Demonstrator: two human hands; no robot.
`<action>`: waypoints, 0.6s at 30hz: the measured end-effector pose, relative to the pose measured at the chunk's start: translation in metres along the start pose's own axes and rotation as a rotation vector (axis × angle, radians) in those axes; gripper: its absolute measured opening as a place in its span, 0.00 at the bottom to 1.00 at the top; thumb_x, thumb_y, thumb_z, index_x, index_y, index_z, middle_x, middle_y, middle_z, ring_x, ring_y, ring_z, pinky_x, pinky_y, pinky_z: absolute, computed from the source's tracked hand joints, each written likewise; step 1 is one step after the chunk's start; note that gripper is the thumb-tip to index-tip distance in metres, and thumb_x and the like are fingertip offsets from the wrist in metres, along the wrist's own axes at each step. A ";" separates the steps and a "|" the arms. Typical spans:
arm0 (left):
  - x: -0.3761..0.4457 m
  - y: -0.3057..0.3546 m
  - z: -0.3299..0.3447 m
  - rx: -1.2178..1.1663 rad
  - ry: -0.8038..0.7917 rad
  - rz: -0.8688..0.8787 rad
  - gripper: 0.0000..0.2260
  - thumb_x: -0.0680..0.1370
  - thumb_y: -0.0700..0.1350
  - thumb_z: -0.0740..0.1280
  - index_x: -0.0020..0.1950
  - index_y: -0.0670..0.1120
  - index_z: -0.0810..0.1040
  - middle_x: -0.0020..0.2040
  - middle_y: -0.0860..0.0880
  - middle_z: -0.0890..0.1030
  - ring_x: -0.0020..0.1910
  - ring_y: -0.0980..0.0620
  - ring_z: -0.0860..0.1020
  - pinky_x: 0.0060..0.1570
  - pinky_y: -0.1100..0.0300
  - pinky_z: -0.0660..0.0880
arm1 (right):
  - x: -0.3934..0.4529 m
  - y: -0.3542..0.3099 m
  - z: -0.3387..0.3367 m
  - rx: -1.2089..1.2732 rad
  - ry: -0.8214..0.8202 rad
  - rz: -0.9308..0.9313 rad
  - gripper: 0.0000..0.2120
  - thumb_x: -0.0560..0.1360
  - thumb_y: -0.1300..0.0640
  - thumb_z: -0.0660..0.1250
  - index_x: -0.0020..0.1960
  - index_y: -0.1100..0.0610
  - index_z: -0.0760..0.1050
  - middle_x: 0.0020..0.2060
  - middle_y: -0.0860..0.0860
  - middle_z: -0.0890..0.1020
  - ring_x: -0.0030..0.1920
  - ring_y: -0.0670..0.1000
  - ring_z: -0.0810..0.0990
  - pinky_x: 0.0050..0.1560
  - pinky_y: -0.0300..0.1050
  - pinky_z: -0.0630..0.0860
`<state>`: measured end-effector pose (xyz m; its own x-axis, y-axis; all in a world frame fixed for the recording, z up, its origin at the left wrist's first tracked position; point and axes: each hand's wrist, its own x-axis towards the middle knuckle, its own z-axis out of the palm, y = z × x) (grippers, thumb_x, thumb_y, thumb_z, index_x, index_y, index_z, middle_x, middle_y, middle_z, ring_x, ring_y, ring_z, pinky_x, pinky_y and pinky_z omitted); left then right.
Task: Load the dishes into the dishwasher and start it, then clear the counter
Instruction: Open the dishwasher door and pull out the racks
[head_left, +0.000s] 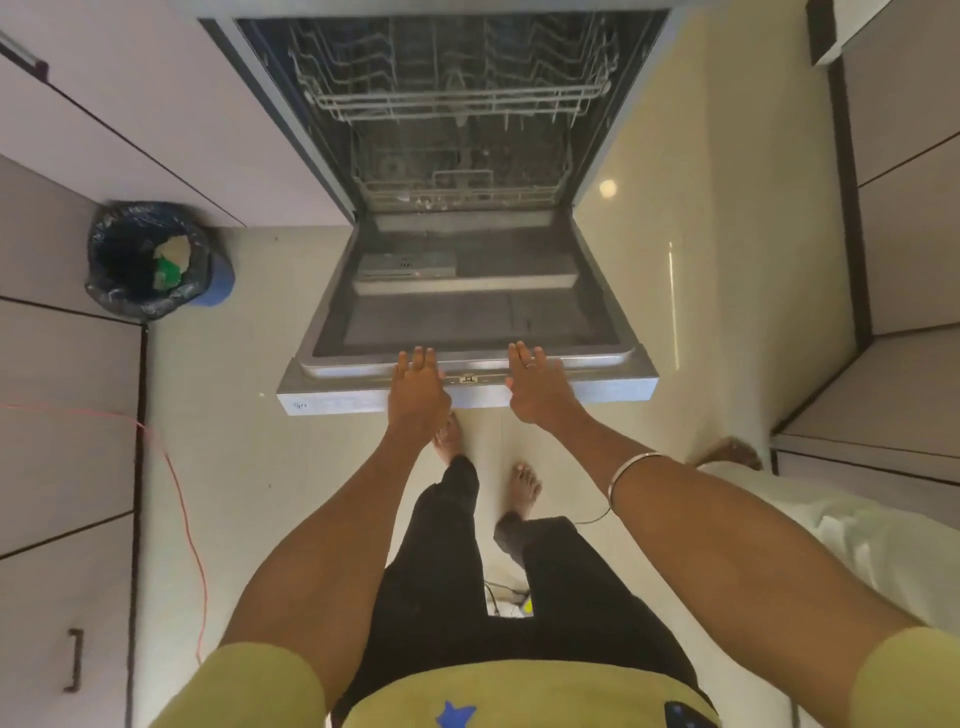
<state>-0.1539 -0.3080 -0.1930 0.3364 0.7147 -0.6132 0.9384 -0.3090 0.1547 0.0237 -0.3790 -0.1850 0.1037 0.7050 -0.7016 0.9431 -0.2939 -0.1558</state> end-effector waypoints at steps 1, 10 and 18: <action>0.000 -0.001 0.007 0.021 -0.004 -0.008 0.28 0.81 0.41 0.59 0.80 0.40 0.52 0.80 0.41 0.55 0.79 0.38 0.52 0.77 0.47 0.53 | 0.001 0.001 0.008 0.000 -0.005 -0.008 0.29 0.85 0.53 0.49 0.80 0.59 0.42 0.80 0.55 0.46 0.79 0.60 0.47 0.77 0.60 0.48; 0.001 -0.014 0.064 0.059 -0.145 0.018 0.27 0.83 0.43 0.56 0.79 0.38 0.52 0.80 0.39 0.54 0.78 0.37 0.55 0.75 0.45 0.56 | 0.010 0.009 0.075 -0.009 -0.100 -0.034 0.30 0.84 0.54 0.50 0.80 0.59 0.40 0.80 0.55 0.45 0.79 0.59 0.47 0.77 0.60 0.50; 0.017 -0.033 0.132 0.111 -0.208 0.064 0.29 0.82 0.42 0.56 0.80 0.38 0.49 0.80 0.39 0.52 0.78 0.38 0.55 0.75 0.47 0.56 | 0.031 0.010 0.134 0.038 -0.157 0.027 0.32 0.82 0.58 0.52 0.80 0.59 0.40 0.80 0.53 0.43 0.80 0.58 0.47 0.77 0.60 0.48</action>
<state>-0.1896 -0.3688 -0.3109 0.3610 0.5501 -0.7530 0.8974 -0.4247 0.1199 -0.0059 -0.4462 -0.3015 0.0751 0.5878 -0.8055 0.9275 -0.3377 -0.1600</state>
